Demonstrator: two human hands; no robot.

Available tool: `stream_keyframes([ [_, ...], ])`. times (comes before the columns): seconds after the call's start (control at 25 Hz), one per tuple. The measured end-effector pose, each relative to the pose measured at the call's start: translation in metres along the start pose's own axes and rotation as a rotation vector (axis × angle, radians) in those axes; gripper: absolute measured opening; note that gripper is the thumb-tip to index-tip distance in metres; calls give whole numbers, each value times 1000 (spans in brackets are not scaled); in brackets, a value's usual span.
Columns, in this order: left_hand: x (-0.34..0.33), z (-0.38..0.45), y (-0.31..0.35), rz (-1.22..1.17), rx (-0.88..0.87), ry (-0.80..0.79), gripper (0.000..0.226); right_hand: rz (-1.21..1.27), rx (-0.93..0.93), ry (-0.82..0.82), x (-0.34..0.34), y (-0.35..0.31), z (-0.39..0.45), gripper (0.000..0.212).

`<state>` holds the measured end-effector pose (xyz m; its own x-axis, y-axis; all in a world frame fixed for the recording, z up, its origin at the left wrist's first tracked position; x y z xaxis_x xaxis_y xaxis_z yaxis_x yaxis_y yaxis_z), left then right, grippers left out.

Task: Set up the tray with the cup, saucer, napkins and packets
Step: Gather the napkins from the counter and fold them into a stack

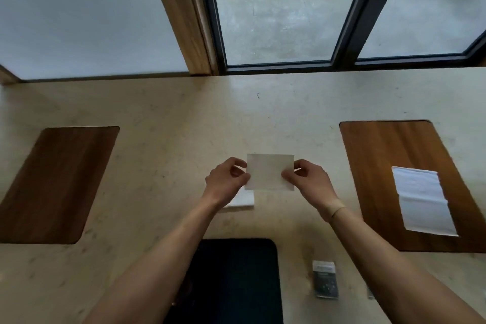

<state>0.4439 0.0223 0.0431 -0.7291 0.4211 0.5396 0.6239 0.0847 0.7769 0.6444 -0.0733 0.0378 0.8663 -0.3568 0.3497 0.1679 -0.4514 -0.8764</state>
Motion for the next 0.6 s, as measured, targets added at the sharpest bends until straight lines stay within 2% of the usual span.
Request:
stream_keyframes([
  [0.32, 47, 4, -48, 37, 45, 68, 17, -215, 26, 24, -71, -4, 8, 15],
  [0.6, 39, 6, -91, 170, 4, 75, 27, -438, 23, -11, -104, 22, 15, 30],
])
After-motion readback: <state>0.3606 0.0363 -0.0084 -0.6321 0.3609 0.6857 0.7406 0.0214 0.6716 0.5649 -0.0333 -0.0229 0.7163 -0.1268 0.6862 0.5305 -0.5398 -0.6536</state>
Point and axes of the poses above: each hand's wrist, its own z-axis towards the middle knuckle, its own x-axis out of the back of the hand, y = z × x, the point moved 3 cm from there along z, towards the middle knuckle, and after that the axes turned 4 degrees about y, right-handed, at the moved point
